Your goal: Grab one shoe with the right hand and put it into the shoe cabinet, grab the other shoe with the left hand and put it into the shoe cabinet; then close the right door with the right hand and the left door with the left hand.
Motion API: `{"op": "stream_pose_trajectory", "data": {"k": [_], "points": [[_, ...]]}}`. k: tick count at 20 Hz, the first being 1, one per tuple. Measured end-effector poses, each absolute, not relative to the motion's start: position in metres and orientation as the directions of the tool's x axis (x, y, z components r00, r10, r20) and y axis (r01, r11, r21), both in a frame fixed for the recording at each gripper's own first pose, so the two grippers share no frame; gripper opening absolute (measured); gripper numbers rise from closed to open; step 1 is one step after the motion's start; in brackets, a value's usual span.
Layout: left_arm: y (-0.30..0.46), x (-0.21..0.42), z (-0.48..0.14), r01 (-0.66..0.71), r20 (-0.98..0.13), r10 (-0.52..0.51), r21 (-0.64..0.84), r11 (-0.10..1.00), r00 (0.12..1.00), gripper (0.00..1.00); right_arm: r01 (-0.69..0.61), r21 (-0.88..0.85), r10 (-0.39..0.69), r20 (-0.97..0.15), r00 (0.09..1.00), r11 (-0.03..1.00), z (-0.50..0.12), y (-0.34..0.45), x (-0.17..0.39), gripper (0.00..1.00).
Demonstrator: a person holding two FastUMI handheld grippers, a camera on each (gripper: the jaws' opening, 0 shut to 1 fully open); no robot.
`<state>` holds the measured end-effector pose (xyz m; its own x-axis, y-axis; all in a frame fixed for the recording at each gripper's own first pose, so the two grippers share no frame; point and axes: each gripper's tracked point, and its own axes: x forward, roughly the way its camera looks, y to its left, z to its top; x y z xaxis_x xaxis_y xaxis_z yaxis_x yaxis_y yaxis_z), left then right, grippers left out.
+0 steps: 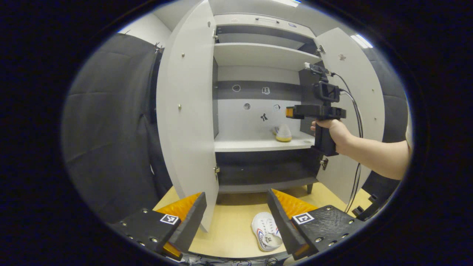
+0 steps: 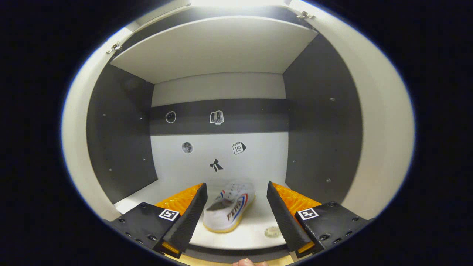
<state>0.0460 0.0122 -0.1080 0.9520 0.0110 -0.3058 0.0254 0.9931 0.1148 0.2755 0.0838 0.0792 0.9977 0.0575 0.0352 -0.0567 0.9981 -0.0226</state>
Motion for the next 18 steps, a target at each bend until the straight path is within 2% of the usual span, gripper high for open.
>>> {"op": "stream_pose_trajectory", "data": {"k": [1,2,3,4,11,12,14,15,16,17,18], "points": [[0.010,0.046,-0.115,0.052,-0.313,-0.016,0.107,0.993,0.949,0.94,-0.060,-0.013,0.060,0.022,0.998,0.998,0.072,0.083,0.258,1.00],[0.006,0.046,-0.124,0.083,-0.324,-0.047,0.099,0.992,0.945,0.94,-0.059,-0.006,0.059,0.004,0.998,0.998,0.063,0.082,0.238,0.96],[0.003,0.047,-0.137,0.116,-0.346,-0.080,0.083,0.990,0.935,0.95,-0.055,-0.005,0.055,-0.005,0.998,0.998,0.054,0.080,0.220,1.00],[-0.001,0.047,-0.151,0.142,-0.376,-0.107,0.066,0.988,0.920,0.94,-0.046,-0.009,0.046,-0.011,0.999,0.999,0.044,0.077,0.201,0.94],[-0.010,0.053,-0.251,0.322,-0.558,-0.253,0.027,0.946,0.790,0.95,0.057,-0.037,-0.062,-0.152,0.986,0.998,-0.040,0.047,0.082,0.94],[-0.012,0.056,-0.270,0.333,-0.583,-0.262,0.016,0.943,0.769,0.94,0.077,-0.044,-0.084,-0.173,0.981,0.996,-0.051,0.038,0.067,0.99],[-0.013,0.059,-0.310,0.339,-0.639,-0.274,-0.022,0.941,0.719,0.95,0.146,-0.055,-0.155,-0.218,0.964,0.988,-0.070,0.012,0.037,1.00],[-0.011,0.062,-0.330,0.333,-0.666,-0.274,-0.042,0.942,0.693,0.95,0.178,-0.048,-0.185,-0.234,0.955,0.983,-0.076,0.001,0.022,0.96],[-0.009,0.065,-0.345,0.324,-0.691,-0.274,-0.061,0.944,0.669,0.95,0.219,-0.041,-0.223,-0.240,0.945,0.975,-0.078,-0.013,0.008,1.00],[-0.006,0.066,-0.359,0.316,-0.712,-0.275,-0.078,0.945,0.647,0.96,0.265,-0.032,-0.264,-0.242,0.934,0.964,-0.080,-0.028,-0.005,0.97],[-0.005,0.069,-0.372,0.312,-0.728,-0.277,-0.092,0.946,0.627,0.94,0.309,-0.023,-0.305,-0.244,0.921,0.951,-0.080,-0.044,-0.018,1.00]]}}
